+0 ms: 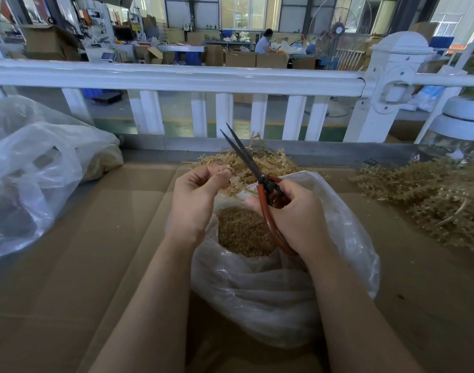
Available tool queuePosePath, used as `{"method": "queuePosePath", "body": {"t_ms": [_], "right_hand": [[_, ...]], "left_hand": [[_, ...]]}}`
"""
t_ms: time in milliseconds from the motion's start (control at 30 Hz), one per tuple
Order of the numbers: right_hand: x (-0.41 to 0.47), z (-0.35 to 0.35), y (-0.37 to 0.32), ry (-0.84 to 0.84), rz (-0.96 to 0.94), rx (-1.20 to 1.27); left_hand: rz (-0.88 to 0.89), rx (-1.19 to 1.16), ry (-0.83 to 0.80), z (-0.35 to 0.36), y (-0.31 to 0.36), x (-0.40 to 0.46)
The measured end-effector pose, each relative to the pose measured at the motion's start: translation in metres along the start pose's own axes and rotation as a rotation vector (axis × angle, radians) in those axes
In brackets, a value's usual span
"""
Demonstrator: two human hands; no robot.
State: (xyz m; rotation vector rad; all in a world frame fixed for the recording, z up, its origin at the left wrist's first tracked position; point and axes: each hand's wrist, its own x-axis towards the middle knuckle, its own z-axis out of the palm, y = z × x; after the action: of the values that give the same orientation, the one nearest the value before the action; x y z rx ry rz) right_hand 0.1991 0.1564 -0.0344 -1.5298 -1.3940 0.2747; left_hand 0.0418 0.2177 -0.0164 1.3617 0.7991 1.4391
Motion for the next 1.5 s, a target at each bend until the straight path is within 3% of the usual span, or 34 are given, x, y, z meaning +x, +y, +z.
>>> {"method": "queuePosePath", "body": {"t_ms": [200, 467, 667, 800, 900, 1133, 1233, 1367, 1500], "right_hand": [[0.003, 0.001, 0.000, 0.029, 0.023, 0.198], [0.005, 0.003, 0.003, -0.040, 0.061, 0.252], [0.007, 0.006, 0.000, -0.050, 0.130, 0.360], [0.009, -0.003, 0.001, -0.029, 0.226, 0.559], [0.008, -0.009, 0.005, -0.053, 0.192, 0.833], [0.010, -0.009, 0.008, -0.063, 0.085, 0.978], [0.010, -0.009, 0.008, -0.062, 0.080, 0.957], [0.009, -0.009, 0.005, -0.061, 0.077, 0.916], [0.008, -0.010, 0.001, -0.068, 0.085, 0.784]], "left_hand": [[-0.031, 0.014, -0.010, 0.004, 0.003, -0.002], [0.029, 0.006, -0.018, 0.010, 0.007, -0.005], [0.085, -0.001, -0.121, 0.011, 0.007, -0.008], [0.012, -0.060, 0.004, 0.009, 0.003, -0.005], [-0.075, -0.046, 0.082, 0.006, 0.001, -0.003], [-0.268, 0.137, -0.251, 0.005, 0.004, -0.011], [-0.285, 0.039, -0.314, 0.007, 0.004, -0.010], [-0.307, -0.304, -0.294, 0.005, 0.006, -0.004], [-0.329, -0.255, -0.403, 0.006, 0.007, -0.007]]}}
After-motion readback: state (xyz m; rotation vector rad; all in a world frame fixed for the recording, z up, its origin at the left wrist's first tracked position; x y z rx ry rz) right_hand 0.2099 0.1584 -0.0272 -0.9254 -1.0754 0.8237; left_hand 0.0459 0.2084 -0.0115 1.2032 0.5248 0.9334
